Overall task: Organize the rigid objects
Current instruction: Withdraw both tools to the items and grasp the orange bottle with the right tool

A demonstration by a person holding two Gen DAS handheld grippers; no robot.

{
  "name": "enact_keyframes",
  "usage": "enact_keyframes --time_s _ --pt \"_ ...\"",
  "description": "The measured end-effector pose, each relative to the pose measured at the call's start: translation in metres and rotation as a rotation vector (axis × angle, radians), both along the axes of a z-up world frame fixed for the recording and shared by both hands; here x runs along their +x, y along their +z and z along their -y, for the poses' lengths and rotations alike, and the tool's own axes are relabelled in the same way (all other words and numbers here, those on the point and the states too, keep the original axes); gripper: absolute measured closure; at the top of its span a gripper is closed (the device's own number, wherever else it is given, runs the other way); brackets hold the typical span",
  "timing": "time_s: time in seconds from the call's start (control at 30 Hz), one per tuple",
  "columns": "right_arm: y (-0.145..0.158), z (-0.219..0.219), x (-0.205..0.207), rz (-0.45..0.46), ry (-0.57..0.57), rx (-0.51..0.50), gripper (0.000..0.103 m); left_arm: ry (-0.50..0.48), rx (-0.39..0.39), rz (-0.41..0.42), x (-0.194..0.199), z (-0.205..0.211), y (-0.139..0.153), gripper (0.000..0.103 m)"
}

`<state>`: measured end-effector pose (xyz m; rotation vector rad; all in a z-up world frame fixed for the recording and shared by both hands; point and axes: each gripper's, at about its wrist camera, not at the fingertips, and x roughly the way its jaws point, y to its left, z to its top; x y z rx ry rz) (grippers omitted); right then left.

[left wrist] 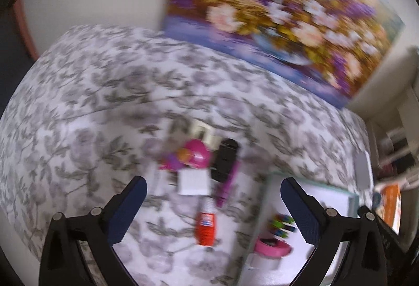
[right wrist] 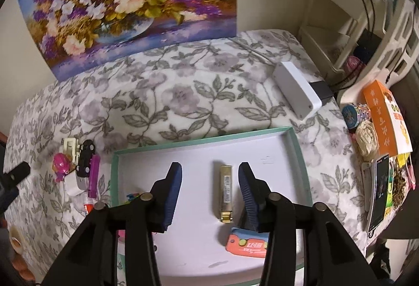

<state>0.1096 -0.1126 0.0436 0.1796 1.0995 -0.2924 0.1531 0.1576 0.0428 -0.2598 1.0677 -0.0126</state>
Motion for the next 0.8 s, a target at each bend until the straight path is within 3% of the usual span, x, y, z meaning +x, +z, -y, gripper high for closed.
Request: enact_keyframes --time_s 0.27,0.4,0.63,0.8 --pt "-0.015 -0.051 0.013 -0.031 0.119 -0.002 0.052 0.19 0.036 -0.028 0.005 -0.071 -0.014 0.0" --pt "-0.024 -0.076 0.018 -0.044 0.165 0.022 0.038 0.248 0.05 -0.031 0.003 -0.096 -0.019 0.0" --pt "-0.039 -0.114 0.028 -0.083 0.23 0.053 0.037 0.309 0.068 -0.029 0.001 -0.122 -0.024 0.0" --pt "-0.048 -0.14 0.033 -0.107 0.278 0.063 0.037 0.302 0.057 -0.037 0.001 -0.128 -0.027 0.0"
